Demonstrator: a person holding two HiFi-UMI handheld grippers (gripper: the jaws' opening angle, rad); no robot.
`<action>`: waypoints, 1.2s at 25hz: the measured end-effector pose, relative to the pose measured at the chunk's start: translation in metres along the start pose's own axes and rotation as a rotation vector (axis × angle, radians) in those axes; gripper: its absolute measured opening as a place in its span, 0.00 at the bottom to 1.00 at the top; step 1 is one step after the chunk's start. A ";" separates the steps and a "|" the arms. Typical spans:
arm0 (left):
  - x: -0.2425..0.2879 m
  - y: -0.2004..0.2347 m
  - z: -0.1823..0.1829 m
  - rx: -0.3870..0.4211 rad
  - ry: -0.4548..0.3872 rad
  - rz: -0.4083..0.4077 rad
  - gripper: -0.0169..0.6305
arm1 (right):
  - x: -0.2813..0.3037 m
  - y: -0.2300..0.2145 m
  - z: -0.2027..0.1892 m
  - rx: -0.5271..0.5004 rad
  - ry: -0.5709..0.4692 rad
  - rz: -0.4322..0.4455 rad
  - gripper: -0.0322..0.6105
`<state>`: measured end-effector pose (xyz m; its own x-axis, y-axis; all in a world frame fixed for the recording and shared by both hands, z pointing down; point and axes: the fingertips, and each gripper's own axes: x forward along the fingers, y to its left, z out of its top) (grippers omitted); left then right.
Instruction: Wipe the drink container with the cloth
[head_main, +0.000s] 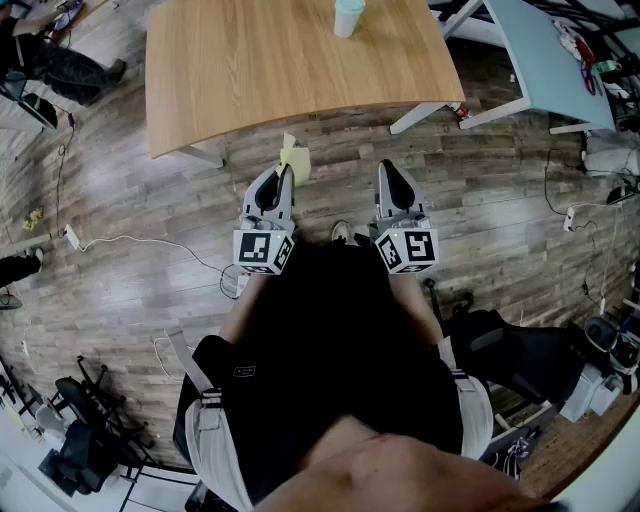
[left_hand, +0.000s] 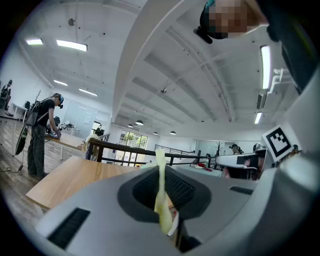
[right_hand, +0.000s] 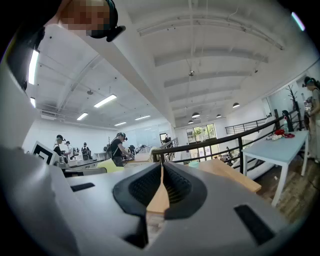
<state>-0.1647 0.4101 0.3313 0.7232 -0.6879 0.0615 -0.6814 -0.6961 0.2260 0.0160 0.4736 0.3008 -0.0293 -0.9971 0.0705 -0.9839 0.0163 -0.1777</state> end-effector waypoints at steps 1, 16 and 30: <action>0.001 0.000 -0.001 -0.001 0.000 0.000 0.08 | 0.001 -0.001 -0.001 -0.001 0.000 0.001 0.11; 0.004 0.007 0.005 -0.008 -0.009 -0.011 0.08 | 0.008 0.000 0.002 0.019 -0.015 -0.021 0.11; -0.007 0.049 0.013 -0.003 0.007 -0.072 0.08 | 0.028 0.041 -0.009 0.012 -0.013 -0.076 0.11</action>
<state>-0.2045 0.3782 0.3292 0.7713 -0.6343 0.0521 -0.6270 -0.7433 0.2331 -0.0270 0.4471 0.3047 0.0479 -0.9963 0.0713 -0.9810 -0.0603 -0.1844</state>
